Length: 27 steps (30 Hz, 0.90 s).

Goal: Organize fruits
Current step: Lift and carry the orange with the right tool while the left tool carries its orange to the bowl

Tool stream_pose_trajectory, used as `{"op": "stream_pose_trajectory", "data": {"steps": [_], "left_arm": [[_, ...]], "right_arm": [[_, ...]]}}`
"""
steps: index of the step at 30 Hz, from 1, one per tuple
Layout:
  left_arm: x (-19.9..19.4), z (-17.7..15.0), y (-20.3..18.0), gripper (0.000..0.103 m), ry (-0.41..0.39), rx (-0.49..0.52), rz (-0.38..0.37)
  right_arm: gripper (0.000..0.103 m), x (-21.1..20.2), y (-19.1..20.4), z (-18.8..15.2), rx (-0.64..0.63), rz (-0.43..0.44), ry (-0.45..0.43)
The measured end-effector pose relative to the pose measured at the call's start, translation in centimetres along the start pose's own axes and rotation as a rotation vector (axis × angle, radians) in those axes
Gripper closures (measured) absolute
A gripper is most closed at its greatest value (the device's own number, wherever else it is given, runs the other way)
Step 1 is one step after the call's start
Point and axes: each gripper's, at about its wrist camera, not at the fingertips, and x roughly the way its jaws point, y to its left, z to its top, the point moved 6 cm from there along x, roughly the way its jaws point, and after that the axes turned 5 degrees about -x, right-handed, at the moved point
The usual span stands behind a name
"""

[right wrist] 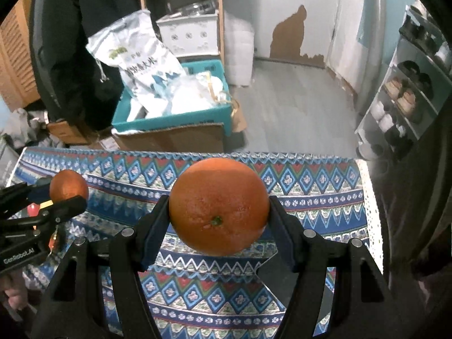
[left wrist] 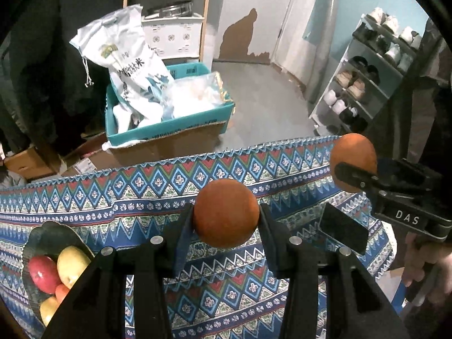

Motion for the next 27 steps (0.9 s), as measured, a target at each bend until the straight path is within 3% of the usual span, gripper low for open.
{"op": "stream_pose_trajectory", "data": {"steps": [27], "left_arm": [[-9.1,-1.6,2.1,0.058,-0.126,0.008,0.006]], "right_arm": [[0.035,-7.9,5.6,0.6,-0.038,0.075,-0.159]]}}
